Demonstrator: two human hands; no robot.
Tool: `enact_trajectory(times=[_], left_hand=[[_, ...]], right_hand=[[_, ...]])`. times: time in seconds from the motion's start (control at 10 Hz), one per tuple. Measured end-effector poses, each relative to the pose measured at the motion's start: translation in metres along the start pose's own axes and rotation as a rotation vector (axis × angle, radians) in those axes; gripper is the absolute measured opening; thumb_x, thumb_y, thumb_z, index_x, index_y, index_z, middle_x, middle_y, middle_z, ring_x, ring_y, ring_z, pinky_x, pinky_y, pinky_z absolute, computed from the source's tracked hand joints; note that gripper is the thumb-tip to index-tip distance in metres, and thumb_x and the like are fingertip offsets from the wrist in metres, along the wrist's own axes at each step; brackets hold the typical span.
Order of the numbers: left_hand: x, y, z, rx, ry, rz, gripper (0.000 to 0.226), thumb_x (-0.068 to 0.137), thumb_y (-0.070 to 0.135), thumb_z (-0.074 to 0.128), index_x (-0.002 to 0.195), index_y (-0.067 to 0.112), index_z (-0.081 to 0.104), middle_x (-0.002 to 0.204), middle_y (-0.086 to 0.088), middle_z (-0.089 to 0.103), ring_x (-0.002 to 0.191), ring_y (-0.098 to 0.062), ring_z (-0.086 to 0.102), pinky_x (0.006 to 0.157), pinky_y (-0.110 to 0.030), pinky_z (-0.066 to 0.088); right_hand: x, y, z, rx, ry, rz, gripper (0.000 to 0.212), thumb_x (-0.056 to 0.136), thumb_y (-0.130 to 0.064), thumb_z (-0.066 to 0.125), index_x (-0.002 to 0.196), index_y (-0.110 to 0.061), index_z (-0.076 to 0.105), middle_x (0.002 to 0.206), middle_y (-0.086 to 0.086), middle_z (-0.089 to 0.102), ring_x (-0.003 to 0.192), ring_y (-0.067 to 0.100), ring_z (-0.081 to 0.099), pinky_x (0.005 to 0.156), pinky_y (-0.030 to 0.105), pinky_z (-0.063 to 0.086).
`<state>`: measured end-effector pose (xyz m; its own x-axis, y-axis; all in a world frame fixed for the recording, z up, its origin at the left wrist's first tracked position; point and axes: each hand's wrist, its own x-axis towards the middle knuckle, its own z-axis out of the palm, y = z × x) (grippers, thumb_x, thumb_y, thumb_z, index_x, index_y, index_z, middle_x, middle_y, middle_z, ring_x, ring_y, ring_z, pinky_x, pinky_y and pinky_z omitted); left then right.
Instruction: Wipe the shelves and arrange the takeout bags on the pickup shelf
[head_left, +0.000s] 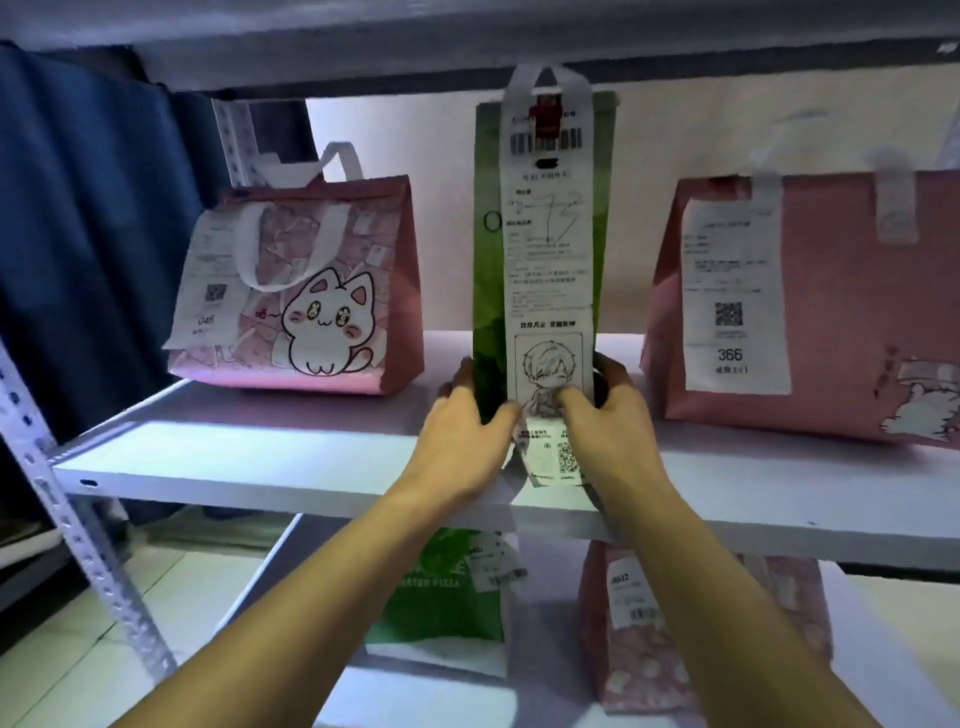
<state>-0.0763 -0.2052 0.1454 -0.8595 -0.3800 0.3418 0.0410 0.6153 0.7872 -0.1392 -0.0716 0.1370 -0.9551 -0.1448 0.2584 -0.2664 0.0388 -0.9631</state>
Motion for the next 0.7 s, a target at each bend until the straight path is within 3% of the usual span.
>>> enact_trajectory(times=[0.1,0.2,0.3,0.4,0.5,0.6,0.7], left_hand=[[0.000,0.001,0.001,0.021,0.034,-0.023,0.034,0.092,0.031,0.054,0.125,0.032,0.053,0.117,-0.004,0.066,0.106,-0.023,0.063,0.096,-0.042,0.051],[-0.013,0.006,-0.002,0.065,0.071,-0.107,0.033,0.092,0.025,0.055,0.124,0.026,0.056,0.120,-0.002,0.064,0.105,-0.014,0.059,0.090,-0.028,0.045],[-0.030,0.014,-0.007,0.105,0.035,-0.179,0.039,0.094,0.024,0.055,0.133,0.020,0.051,0.131,-0.002,0.057,0.114,-0.016,0.055,0.092,-0.027,0.042],[-0.056,0.032,-0.030,0.084,-0.053,-0.220,0.049,0.098,0.025,0.053,0.145,0.018,0.043,0.143,-0.001,0.049,0.127,-0.017,0.049,0.105,-0.030,0.041],[-0.072,0.049,-0.053,0.064,-0.110,-0.219,0.045,0.099,0.027,0.052,0.143,0.021,0.044,0.143,0.001,0.051,0.128,-0.014,0.048,0.104,-0.027,0.038],[-0.094,0.084,-0.087,0.103,-0.192,-0.192,0.044,0.099,0.027,0.049,0.142,0.024,0.045,0.144,0.004,0.052,0.132,-0.017,0.045,0.108,-0.035,0.040],[-0.102,0.109,-0.110,0.129,-0.230,-0.204,0.043,0.099,0.025,0.051,0.142,0.022,0.047,0.145,0.002,0.052,0.132,-0.020,0.045,0.109,-0.039,0.040]], right_hand=[[-0.004,-0.002,-0.001,-0.024,0.024,-0.002,0.038,0.090,-0.024,0.060,0.126,-0.035,0.057,0.116,-0.011,0.073,0.105,0.016,0.071,0.088,0.035,0.061],[-0.015,-0.010,-0.001,-0.203,0.127,0.014,0.041,0.092,-0.031,0.057,0.132,-0.039,0.051,0.119,-0.016,0.070,0.102,0.009,0.065,0.080,0.020,0.053],[-0.025,-0.016,-0.003,-0.310,0.151,0.070,0.040,0.093,-0.035,0.056,0.133,-0.037,0.048,0.119,-0.014,0.067,0.101,0.010,0.061,0.083,0.029,0.050],[-0.056,-0.028,-0.009,-0.253,0.129,0.154,0.040,0.096,-0.023,0.057,0.134,-0.027,0.046,0.115,-0.010,0.060,0.102,0.004,0.062,0.079,0.016,0.052],[-0.084,-0.047,-0.014,-0.252,0.131,0.183,0.043,0.097,-0.018,0.059,0.137,-0.027,0.048,0.116,-0.012,0.057,0.103,-0.004,0.059,0.077,0.000,0.043],[-0.119,-0.088,-0.020,-0.252,0.126,0.210,0.033,0.098,-0.018,0.057,0.123,-0.039,0.050,0.122,-0.009,0.058,0.117,0.012,0.058,0.093,0.024,0.049],[-0.135,-0.123,-0.026,-0.246,0.145,0.279,0.033,0.099,-0.018,0.055,0.123,-0.041,0.049,0.126,-0.009,0.059,0.120,0.014,0.058,0.094,0.030,0.050]])
